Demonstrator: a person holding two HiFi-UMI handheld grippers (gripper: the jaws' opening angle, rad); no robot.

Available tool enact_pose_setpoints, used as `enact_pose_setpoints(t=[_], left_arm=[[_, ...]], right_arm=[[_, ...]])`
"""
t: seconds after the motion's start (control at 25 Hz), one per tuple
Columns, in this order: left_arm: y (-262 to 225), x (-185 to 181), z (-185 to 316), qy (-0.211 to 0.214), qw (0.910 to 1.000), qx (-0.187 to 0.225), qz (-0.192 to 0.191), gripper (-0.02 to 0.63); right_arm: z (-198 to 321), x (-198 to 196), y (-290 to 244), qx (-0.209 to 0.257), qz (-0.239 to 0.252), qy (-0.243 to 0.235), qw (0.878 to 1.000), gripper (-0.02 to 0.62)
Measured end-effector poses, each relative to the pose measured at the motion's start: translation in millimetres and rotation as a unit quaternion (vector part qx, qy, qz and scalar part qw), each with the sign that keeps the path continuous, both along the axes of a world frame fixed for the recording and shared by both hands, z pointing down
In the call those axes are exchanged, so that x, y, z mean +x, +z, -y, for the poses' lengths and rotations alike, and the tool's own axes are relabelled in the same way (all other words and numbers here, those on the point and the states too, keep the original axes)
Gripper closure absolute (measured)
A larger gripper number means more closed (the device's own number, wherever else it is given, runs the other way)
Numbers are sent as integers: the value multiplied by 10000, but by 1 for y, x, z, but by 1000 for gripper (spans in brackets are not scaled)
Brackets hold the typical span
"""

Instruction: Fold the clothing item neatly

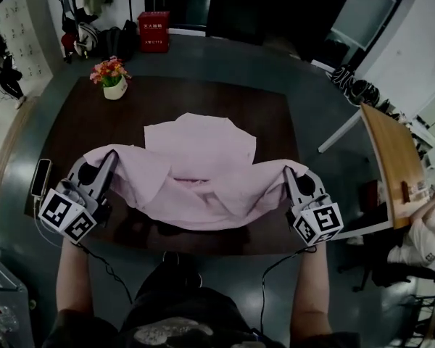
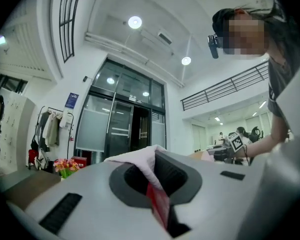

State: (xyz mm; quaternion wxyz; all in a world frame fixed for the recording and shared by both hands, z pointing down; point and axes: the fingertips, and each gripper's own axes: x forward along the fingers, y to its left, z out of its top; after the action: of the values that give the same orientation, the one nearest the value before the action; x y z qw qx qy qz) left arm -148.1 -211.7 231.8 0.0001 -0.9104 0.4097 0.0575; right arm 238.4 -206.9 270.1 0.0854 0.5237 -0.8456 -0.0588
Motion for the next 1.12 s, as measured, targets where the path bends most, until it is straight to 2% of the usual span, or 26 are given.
enact_pose_setpoints(t=[0.12, 0.2, 0.28, 0.36, 0.52, 0.64, 0.72, 0.84, 1.0, 1.12], left_arm=[[-1, -10, 62, -149, 9999, -13, 34, 589], [1, -23, 109, -276, 9996, -56, -54, 589], [7, -37, 156, -407, 9990, -184, -77, 589], [18, -47, 201, -529, 9980, -338, -45, 589], [55, -48, 282, -620, 9955, -696, 183, 589], [98, -41, 335, -627, 9908, -1125, 415, 589], [135, -38, 367, -681, 9844, -1504, 614, 589], [189, -44, 405, -849, 9694, -2107, 928, 589], [246, -51, 431, -854, 9460, -2864, 1257, 589], [271, -46, 440, -740, 9336, -3121, 1600, 589]], right_arm=[[61, 22, -8, -131, 329, 179, 9992, 594], [102, 37, -10, -334, 867, 405, 9948, 594], [138, 54, -8, -563, 1513, 695, 9844, 594], [172, 75, -2, -761, 1937, 951, 9735, 594], [238, 110, 27, -1217, 2052, 1359, 9616, 594], [281, 127, 68, -1547, 2145, 1672, 9498, 594], [305, 138, 98, -1768, 2305, 1869, 9384, 594], [336, 152, 138, -2020, 2349, 2170, 9257, 594], [359, 158, 191, -2568, 1955, 2479, 9135, 594], [372, 151, 220, -2966, 1555, 2556, 9069, 592]])
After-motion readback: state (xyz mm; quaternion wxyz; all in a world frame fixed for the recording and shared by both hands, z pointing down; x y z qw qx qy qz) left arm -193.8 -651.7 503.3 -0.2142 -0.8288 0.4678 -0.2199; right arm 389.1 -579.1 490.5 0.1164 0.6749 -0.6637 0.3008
